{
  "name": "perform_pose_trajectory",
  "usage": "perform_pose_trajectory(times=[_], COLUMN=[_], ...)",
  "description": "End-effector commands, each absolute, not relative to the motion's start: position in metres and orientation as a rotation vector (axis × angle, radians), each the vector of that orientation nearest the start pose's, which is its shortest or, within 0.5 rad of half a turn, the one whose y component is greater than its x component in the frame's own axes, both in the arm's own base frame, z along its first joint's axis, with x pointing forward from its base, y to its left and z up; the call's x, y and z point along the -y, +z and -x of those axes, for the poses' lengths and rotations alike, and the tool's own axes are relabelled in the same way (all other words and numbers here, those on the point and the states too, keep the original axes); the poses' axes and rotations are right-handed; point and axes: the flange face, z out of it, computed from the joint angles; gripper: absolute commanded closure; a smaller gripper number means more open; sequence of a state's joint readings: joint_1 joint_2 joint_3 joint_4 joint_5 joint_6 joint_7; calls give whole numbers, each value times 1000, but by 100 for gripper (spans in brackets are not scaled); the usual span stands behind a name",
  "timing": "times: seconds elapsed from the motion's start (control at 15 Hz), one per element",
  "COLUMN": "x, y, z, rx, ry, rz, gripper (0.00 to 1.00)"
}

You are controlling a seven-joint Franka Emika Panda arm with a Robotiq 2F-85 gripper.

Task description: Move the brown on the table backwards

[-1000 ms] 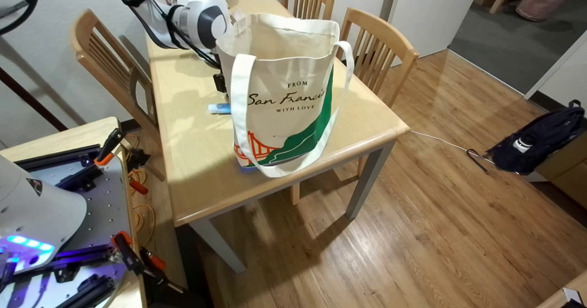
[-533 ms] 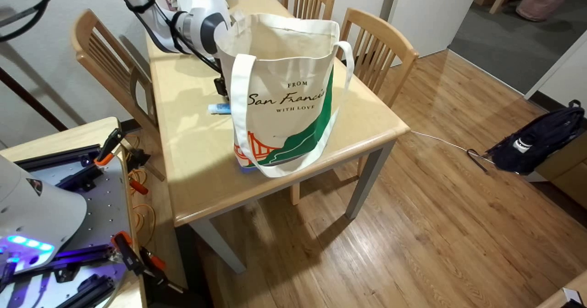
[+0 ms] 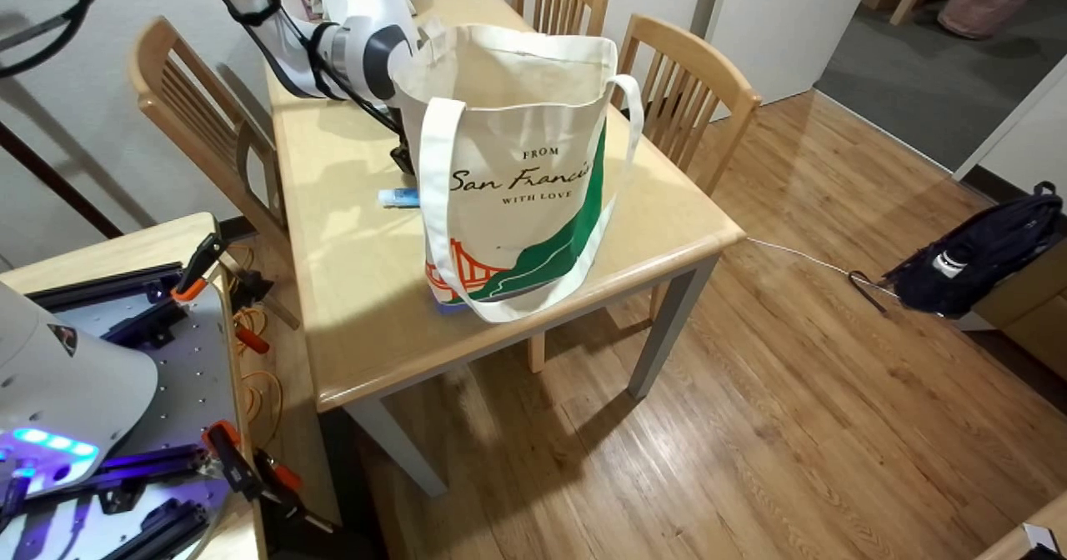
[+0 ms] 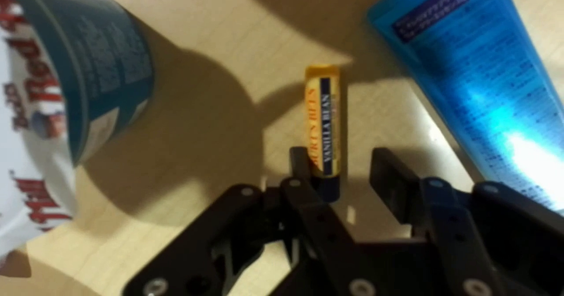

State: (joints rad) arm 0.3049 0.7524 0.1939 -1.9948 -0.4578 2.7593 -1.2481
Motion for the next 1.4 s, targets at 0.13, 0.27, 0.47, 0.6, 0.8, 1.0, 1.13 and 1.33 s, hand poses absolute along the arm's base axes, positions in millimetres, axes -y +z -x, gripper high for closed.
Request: perform_pose_trajectory(times=[0.13,0.27,0.47,0.6,0.8,1.0,1.13,1.33], x=[-300,-302,-310,-317,-332,-351,-365,-381], y=[95,106,121,132,153,172,182,189], z=[-513,-518,-523,-525,-521,-511,-503,-487], rx=[-2725,-2746,-2780,-2807,-2902,-3007,-3067,-3181], ry=[53,28,13,-3,-8,74,122,180], rz=[-1433,-1389,-1316,-1259,-1101,-880,-727,-523], gripper=[99,95,95,95,95,95,95,95])
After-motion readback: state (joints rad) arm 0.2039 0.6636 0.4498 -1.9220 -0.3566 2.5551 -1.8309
